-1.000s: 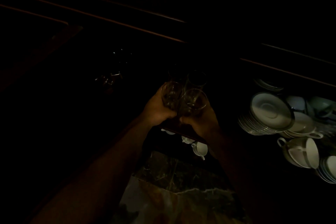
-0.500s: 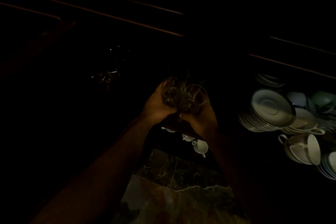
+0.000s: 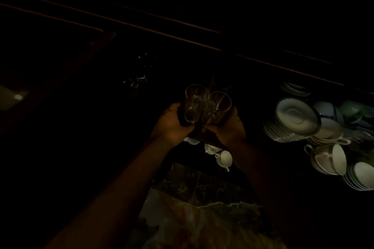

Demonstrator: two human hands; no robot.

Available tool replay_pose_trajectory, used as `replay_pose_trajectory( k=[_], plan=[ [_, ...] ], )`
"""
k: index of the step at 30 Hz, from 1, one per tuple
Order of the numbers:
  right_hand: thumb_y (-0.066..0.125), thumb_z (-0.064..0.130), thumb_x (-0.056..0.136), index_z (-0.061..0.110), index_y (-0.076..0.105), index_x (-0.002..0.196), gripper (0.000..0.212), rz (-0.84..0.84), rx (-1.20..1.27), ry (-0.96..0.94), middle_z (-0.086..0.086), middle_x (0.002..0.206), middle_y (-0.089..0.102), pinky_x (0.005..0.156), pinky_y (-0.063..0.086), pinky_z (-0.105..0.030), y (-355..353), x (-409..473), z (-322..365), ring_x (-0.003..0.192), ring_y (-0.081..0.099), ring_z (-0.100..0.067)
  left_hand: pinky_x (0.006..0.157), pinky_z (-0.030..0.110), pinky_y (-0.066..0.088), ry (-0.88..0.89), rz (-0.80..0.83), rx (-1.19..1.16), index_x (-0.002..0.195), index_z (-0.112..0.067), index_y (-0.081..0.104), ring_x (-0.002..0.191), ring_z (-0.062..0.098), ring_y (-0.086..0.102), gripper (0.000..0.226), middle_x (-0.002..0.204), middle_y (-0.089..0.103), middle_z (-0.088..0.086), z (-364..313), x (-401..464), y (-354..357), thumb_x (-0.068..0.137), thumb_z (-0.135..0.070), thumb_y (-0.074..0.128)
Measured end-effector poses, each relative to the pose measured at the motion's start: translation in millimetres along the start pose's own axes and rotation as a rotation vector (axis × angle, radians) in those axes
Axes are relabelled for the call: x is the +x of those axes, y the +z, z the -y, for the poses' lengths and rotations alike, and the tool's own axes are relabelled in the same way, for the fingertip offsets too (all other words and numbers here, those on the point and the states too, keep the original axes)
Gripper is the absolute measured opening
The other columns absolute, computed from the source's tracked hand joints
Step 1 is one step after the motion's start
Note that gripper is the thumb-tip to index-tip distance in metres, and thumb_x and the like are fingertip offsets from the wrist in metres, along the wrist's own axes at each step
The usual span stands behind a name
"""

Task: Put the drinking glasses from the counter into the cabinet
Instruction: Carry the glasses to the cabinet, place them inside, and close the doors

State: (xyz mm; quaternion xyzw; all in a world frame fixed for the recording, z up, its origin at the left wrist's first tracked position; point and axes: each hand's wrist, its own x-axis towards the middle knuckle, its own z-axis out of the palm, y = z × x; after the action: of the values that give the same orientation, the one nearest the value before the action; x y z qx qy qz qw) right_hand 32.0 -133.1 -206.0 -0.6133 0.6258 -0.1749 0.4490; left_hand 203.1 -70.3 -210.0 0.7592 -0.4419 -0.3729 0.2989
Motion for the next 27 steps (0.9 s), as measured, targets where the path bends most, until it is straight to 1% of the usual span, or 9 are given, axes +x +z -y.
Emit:
replay_pose_trajectory(
  k=[3,6,8,11,16,19,21,24,27],
  plan=[
    [0.086,0.035,0.075,0.009,0.037,0.142,0.087,-0.076,0.047,0.042,0.004,0.124,0.057,0.089,0.055,-0.034,-15,-36,11,0.112,0.062,-0.012,0.095,0.029,0.049,0.022,0.004,0.097,0.135,-0.029,0.053,0.119,0.019,0.059,0.064,0.133,0.059,-0.002,-13,-50,-24,0.077,-0.037,0.08],
    [0.083,0.036,0.076,0.015,0.042,0.138,0.077,-0.094,0.234,0.093,0.002,0.104,0.066,0.065,0.062,-0.036,-30,-88,25,0.088,0.074,-0.014,0.087,0.02,0.05,0.087,0.017,-0.046,0.114,-0.042,0.062,0.108,0.007,0.063,0.039,0.113,0.064,-0.018,-34,-120,-58,0.079,-0.038,0.079],
    [0.078,0.041,0.078,0.012,0.059,0.123,0.057,-0.014,0.192,0.036,-0.004,0.098,0.073,0.075,0.061,-0.048,-35,-124,42,0.084,0.074,-0.025,0.081,0.01,0.046,0.126,-0.013,-0.081,0.102,-0.052,0.059,0.103,-0.005,0.062,0.03,0.105,0.064,-0.027,-53,-176,-92,0.079,-0.045,0.077],
    [0.076,0.03,0.086,0.018,0.065,0.111,0.03,0.059,0.13,-0.098,-0.002,0.103,0.072,0.089,0.056,-0.046,-28,-178,81,0.101,0.07,-0.023,0.081,0.011,0.049,0.222,-0.157,-0.02,0.109,-0.044,0.064,0.101,-0.009,0.061,0.031,0.104,0.066,-0.025,-73,-257,-148,0.08,-0.051,0.072],
    [0.068,0.036,0.092,0.027,0.062,0.119,0.029,0.268,-0.092,-0.573,0.011,0.116,0.059,0.089,0.052,-0.022,-3,-255,177,0.111,0.059,-0.007,0.081,0.019,0.05,0.363,-0.436,0.302,0.11,-0.03,0.067,0.098,0.002,0.062,0.026,0.104,0.065,-0.015,-82,-367,-235,0.088,-0.042,0.067],
    [0.063,0.036,0.094,0.023,0.059,0.128,0.036,0.314,-0.299,-0.942,0.008,0.123,0.055,0.096,0.047,-0.026,18,-299,232,0.119,0.048,-0.009,0.085,0.026,0.043,0.299,-0.599,0.531,0.113,-0.023,0.066,0.1,0.017,0.056,0.033,0.107,0.063,-0.004,-62,-407,-273,0.085,-0.04,0.065],
    [0.063,0.033,0.094,0.019,0.056,0.135,0.044,0.382,-0.44,-1.11,0.003,0.131,0.054,0.1,0.046,-0.031,32,-316,256,0.125,0.044,-0.014,0.092,0.032,0.044,0.164,-0.596,0.605,0.128,-0.022,0.059,0.11,0.022,0.052,0.05,0.12,0.058,0.001,-46,-413,-281,0.084,-0.045,0.068],
    [0.061,0.032,0.096,0.016,0.046,0.147,0.056,0.531,-0.73,-1.197,-0.003,0.145,0.047,0.108,0.042,-0.04,57,-336,278,0.137,0.035,-0.021,0.1,0.036,0.044,-0.042,-0.485,0.557,0.143,-0.021,0.047,0.122,0.027,0.051,0.068,0.135,0.053,0.005,-18,-414,-282,0.085,-0.054,0.065],
    [0.054,0.035,0.1,0.019,0.042,0.151,0.054,0.584,-1.022,-1.18,-0.004,0.148,0.045,0.108,0.04,-0.043,72,-345,283,0.137,0.036,-0.023,0.093,0.031,0.046,-0.108,-0.387,0.427,0.142,-0.021,0.048,0.116,0.024,0.059,0.06,0.132,0.057,0.007,4,-409,-268,0.09,-0.049,0.061]
  ],
)
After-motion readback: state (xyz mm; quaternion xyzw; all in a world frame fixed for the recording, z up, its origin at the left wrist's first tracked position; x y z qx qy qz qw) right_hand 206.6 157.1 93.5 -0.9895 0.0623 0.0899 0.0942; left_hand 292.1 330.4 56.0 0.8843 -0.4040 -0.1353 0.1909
